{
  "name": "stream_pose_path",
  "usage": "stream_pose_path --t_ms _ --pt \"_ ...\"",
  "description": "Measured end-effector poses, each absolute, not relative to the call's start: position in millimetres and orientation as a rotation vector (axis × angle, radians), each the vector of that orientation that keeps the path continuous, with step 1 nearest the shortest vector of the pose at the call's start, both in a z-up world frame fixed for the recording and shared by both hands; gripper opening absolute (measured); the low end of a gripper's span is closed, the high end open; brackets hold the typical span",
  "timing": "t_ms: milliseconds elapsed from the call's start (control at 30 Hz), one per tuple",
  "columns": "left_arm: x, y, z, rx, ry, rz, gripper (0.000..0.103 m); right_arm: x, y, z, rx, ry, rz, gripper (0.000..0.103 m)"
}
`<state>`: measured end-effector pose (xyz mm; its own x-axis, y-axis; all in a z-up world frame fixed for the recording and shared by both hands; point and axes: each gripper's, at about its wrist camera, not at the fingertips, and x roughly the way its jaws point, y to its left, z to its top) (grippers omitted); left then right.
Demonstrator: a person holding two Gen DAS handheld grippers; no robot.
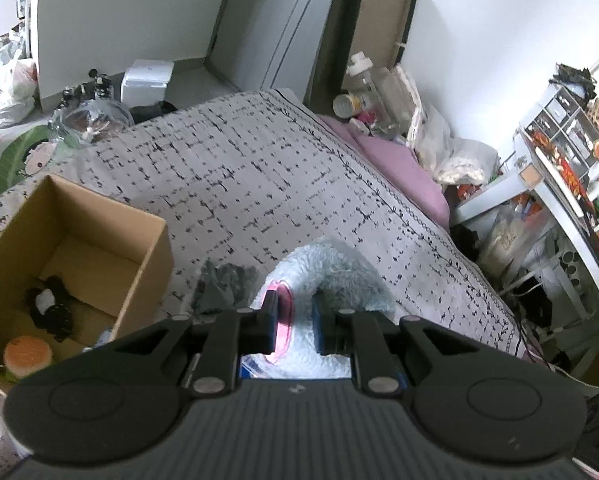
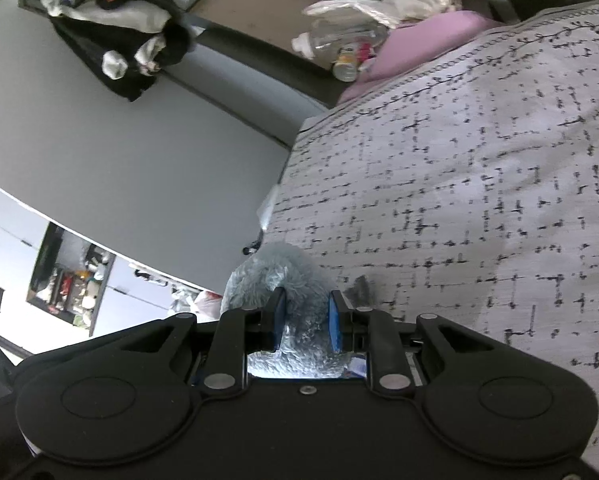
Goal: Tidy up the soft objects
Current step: 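Carry the grey sock over the cardboard box with the right tool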
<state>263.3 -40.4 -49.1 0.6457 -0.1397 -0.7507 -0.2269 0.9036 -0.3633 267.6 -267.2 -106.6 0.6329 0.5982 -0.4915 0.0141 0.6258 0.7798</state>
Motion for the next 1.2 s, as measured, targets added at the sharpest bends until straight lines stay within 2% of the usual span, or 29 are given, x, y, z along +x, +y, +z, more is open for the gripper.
stream_pose_path --t_ms 400,1200 --pt "239.7 -8.5 -26.9 -0.458 0.827 0.092 0.016 252.6 -237.5 -91.7 0.829 0.786 0.489 0.022" --pt "206.9 65.0 -26.6 -0.522 0.780 0.099 0.016 231.2 -171.2 -79.6 0.738 0.737 0.584 0.022"
